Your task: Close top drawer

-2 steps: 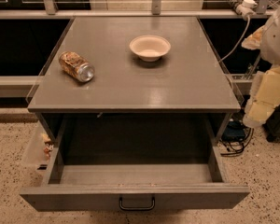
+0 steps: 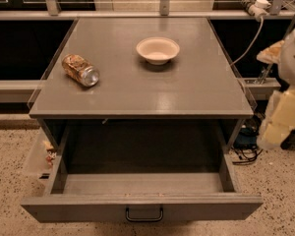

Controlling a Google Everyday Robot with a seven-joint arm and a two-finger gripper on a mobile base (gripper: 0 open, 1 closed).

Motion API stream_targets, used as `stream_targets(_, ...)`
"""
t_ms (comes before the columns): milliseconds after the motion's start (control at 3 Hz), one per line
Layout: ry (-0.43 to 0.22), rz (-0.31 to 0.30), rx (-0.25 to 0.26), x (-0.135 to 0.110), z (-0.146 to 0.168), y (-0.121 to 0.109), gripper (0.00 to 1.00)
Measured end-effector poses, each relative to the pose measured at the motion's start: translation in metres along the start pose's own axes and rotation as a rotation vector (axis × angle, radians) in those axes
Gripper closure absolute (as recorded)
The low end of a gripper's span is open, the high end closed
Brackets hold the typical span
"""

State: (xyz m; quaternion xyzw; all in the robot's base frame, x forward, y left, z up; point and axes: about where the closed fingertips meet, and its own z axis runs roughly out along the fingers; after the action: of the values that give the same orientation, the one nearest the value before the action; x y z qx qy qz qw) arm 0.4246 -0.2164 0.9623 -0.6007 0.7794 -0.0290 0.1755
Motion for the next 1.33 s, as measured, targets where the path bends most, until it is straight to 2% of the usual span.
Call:
stream_targets(333, -0.101, 0.073, 0.025, 0.010, 0.016, 0.042, 0.00)
stream_targets(667, -0.211, 0.215, 0.061, 0.022, 0.038, 0.085, 0.00)
stream_targets(1000, -0.318, 0.356, 0.010, 0.032, 0.093, 0.128, 0.15)
stream_targets(1333, -0.351, 0.437, -0.058, 0.033, 0.117, 0.158, 0.39)
